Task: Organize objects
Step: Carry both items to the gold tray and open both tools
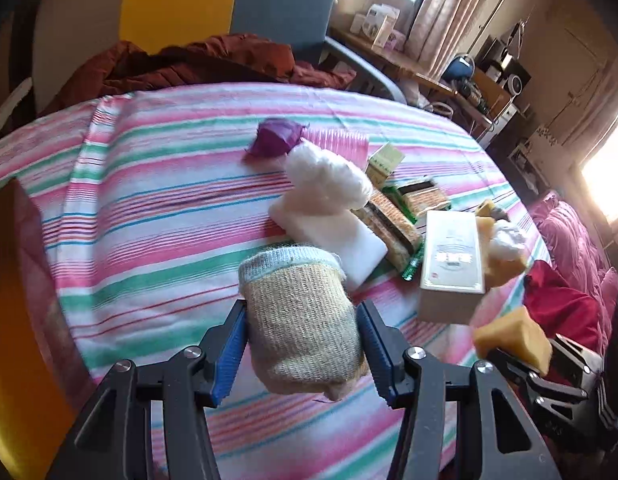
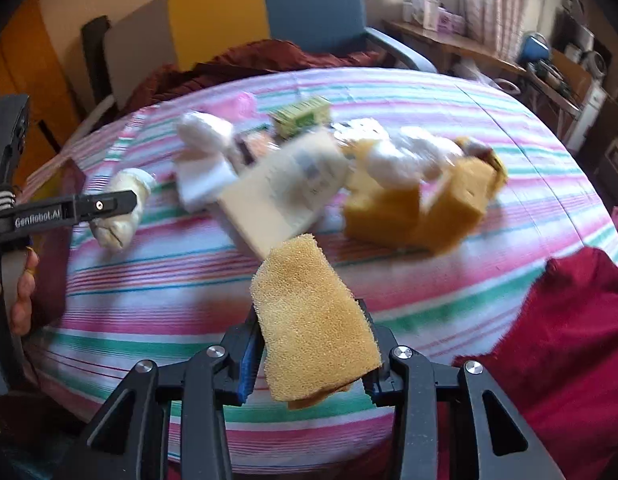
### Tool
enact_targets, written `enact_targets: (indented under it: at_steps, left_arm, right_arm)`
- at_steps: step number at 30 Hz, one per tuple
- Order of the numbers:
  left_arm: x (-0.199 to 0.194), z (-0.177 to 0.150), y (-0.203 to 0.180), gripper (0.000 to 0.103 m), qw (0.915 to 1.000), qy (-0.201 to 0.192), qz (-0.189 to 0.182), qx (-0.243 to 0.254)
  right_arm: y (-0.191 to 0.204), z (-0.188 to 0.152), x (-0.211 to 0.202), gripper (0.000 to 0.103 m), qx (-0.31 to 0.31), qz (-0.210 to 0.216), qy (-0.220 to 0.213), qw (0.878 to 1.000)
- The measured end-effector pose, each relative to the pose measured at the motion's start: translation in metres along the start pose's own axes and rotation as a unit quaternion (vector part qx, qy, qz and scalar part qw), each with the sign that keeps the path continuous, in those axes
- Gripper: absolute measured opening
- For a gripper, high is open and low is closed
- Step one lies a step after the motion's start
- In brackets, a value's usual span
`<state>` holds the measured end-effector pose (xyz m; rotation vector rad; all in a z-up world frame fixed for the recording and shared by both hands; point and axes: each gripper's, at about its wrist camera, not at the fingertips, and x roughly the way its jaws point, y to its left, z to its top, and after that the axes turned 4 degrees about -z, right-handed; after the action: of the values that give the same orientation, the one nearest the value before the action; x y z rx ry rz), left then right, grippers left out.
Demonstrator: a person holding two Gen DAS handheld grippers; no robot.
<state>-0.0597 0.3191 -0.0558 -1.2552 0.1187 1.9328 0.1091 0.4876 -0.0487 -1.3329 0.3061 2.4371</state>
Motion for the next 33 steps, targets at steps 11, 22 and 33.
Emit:
enact_targets:
  at_steps: [11,22,33]
  left_arm:
    - [-0.108,-0.031,0.057,0.055,0.9926,-0.089,0.059,-0.058]
    - [-0.176,-0.107,0.152,0.056,0.9645,-0.120,0.172,-0.161]
    - [-0.212,-0.177,0.197,0.063,0.9333,-0.132,0.228,-0.244]
  right_arm:
    - [0.096,0.031,-0.020,0.042,-0.085,0.103,-0.039,0.990]
    - [0.230,0.041,-0.027,0.042,-0.194,0.221,-0.032,0.955]
    - [0.339,0.016,-0.007,0.053,-0.262,0.308,0.045,0.913]
